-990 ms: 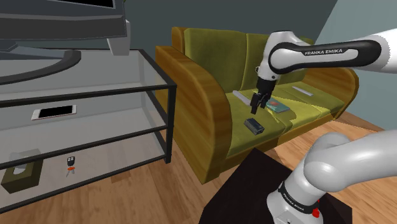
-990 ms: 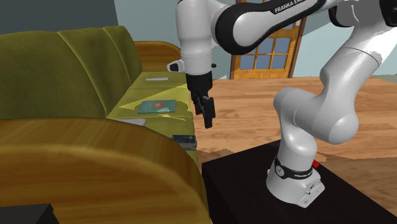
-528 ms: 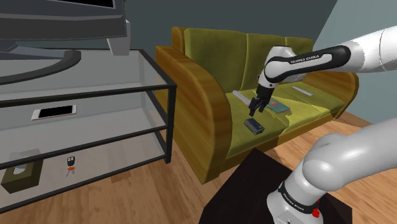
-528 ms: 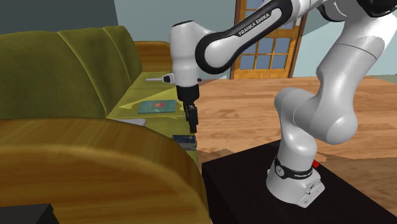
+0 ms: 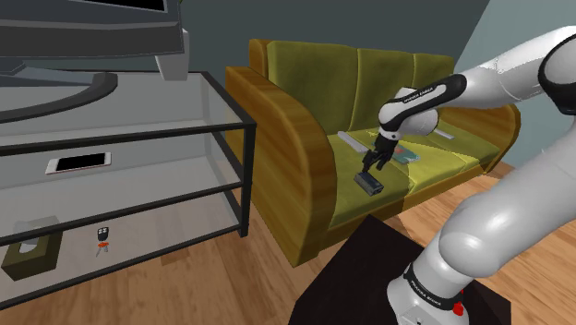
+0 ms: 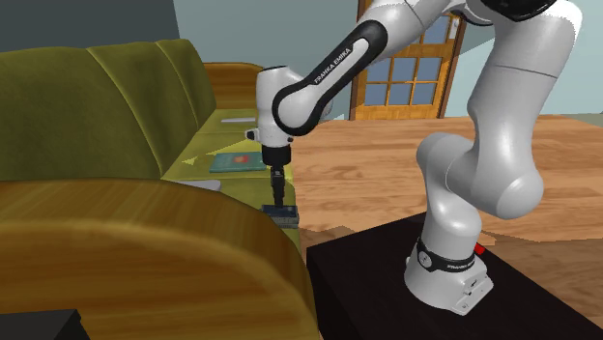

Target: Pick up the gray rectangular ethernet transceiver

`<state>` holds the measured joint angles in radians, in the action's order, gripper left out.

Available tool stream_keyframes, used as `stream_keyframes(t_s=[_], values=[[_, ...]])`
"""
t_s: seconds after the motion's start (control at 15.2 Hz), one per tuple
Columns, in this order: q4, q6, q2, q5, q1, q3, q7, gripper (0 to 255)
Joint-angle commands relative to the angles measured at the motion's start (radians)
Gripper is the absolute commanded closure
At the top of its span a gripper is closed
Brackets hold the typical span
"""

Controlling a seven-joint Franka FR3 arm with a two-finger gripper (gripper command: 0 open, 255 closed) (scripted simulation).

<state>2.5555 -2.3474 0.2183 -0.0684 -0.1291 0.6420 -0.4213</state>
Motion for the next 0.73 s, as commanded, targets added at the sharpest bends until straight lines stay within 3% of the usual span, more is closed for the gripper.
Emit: stream_keyframes(t_s=[0.0,0.59,0.66], values=[[-0.030,-0.050,-0.082,0.079,0.016,0.045,-0.069,0],[-0.007,-0.158,-0.197,0.203,0.039,0.058,-0.167,0],[-0.005,-0.155,-0.190,0.195,0.038,0.058,-0.161,255]])
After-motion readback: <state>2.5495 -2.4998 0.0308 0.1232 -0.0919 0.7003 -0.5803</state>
